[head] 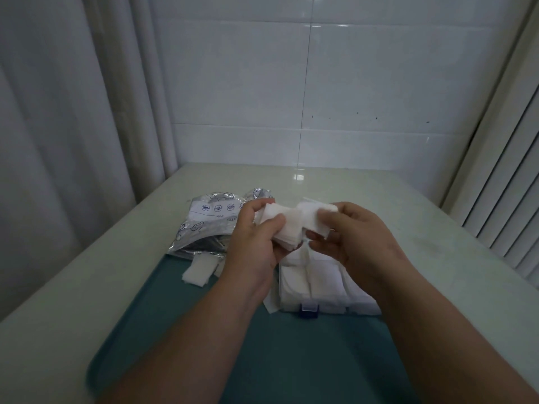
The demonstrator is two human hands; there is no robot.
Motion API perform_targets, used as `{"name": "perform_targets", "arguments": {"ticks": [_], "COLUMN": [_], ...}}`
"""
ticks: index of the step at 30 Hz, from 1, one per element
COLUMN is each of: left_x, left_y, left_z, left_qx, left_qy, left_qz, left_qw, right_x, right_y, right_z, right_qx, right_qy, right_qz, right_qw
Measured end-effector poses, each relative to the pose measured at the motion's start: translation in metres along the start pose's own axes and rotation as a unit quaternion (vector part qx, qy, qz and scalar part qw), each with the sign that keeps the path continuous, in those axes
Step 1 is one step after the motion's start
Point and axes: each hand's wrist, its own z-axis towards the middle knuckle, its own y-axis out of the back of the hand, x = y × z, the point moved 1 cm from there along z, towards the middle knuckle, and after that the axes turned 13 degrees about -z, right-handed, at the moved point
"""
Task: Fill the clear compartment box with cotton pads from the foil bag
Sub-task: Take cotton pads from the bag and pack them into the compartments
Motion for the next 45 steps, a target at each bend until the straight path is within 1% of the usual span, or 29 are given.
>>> {"name": "perform_targets", "arguments": {"ticks": [1, 2, 4, 5, 6, 8, 10, 11, 12, 14, 16, 18, 20, 23, 25, 27, 30, 32, 35, 38, 40, 43, 45], "left_x": [0.000, 0.001, 0.001, 0.002, 0.002, 0.003, 0.004, 0.004, 0.005, 0.006, 0.007, 0.006, 0.004, 0.002, 0.002, 0.001, 0.000, -0.003, -0.008, -0.010, -0.010, -0.003, 0.009], "left_y": [0.000, 0.001, 0.003, 0.004, 0.005, 0.007, 0.006, 0.006, 0.005, 0.005, 0.004, 0.003, 0.000, -0.004, -0.005, -0.004, -0.003, -0.001, 0.000, 0.003, 0.003, 0.001, 0.001], "left_z": [0.000, 0.000, 0.000, 0.000, 0.000, 0.000, -0.001, -0.001, -0.002, -0.002, -0.002, -0.002, -0.003, -0.005, -0.006, -0.006, -0.004, -0.002, -0.001, 0.001, 0.000, -0.004, -0.005], "left_qx": [-0.006, -0.015, -0.032, -0.037, -0.041, -0.046, -0.040, -0.033, -0.028, -0.028, -0.028, -0.024, -0.009, 0.010, 0.006, -0.001, 0.020, 0.021, 0.013, -0.042, -0.072, -0.064, -0.041], "left_qy": [-0.005, -0.014, -0.034, -0.040, -0.045, -0.049, -0.041, -0.037, -0.031, -0.019, -0.005, 0.010, 0.021, 0.040, 0.053, 0.057, 0.039, 0.047, 0.058, 0.015, -0.033, -0.116, -0.143], "left_qz": [0.009, 0.023, 0.059, 0.077, 0.092, 0.119, 0.130, 0.131, 0.133, 0.141, 0.139, 0.117, 0.095, 0.078, 0.041, 0.014, 0.069, 0.080, 0.089, 0.114, 0.161, 0.283, 0.370], "left_qw": [1.000, 1.000, 0.997, 0.995, 0.994, 0.991, 0.990, 0.990, 0.990, 0.989, 0.990, 0.993, 0.995, 0.996, 0.998, 0.998, 0.997, 0.995, 0.994, 0.993, 0.984, 0.950, 0.917], "right_x": [-0.001, -0.002, -0.001, 0.000, 0.002, 0.005, 0.006, 0.005, 0.003, -0.001, -0.004, -0.005, -0.006, -0.009, -0.008, -0.007, -0.006, -0.005, -0.004, -0.005, -0.008, -0.011, -0.013], "right_y": [0.002, 0.005, 0.011, 0.013, 0.014, 0.012, 0.006, 0.003, 0.000, -0.005, -0.006, -0.004, -0.002, 0.000, 0.002, 0.003, 0.004, 0.003, -0.001, -0.003, -0.005, -0.007, -0.007], "right_z": [0.001, 0.003, 0.004, 0.004, 0.003, 0.000, -0.002, -0.003, -0.004, -0.003, 0.000, 0.002, 0.003, 0.006, 0.007, 0.007, 0.006, 0.003, 0.000, 0.000, 0.001, 0.002, 0.002], "right_qx": [-0.021, -0.046, -0.080, -0.080, -0.066, -0.011, 0.044, 0.055, 0.050, -0.004, -0.070, -0.104, -0.107, -0.091, -0.062, -0.043, -0.031, -0.006, 0.025, 0.021, 0.030, 0.042, 0.057], "right_qy": [0.012, 0.023, 0.035, 0.041, 0.046, 0.053, 0.057, 0.064, 0.072, 0.097, 0.117, 0.125, 0.122, 0.095, 0.056, 0.035, 0.027, 0.017, 0.052, 0.088, 0.096, 0.101, 0.100], "right_qz": [-0.046, -0.068, -0.038, -0.004, 0.032, 0.093, 0.098, 0.072, 0.031, -0.086, -0.191, -0.219, -0.227, -0.255, -0.262, -0.250, -0.226, -0.203, -0.190, -0.228, -0.261, -0.314, -0.398], "right_qw": [0.999, 0.996, 0.995, 0.996, 0.996, 0.994, 0.993, 0.994, 0.996, 0.992, 0.972, 0.962, 0.960, 0.958, 0.961, 0.967, 0.973, 0.979, 0.980, 0.969, 0.960, 0.943, 0.910]}}
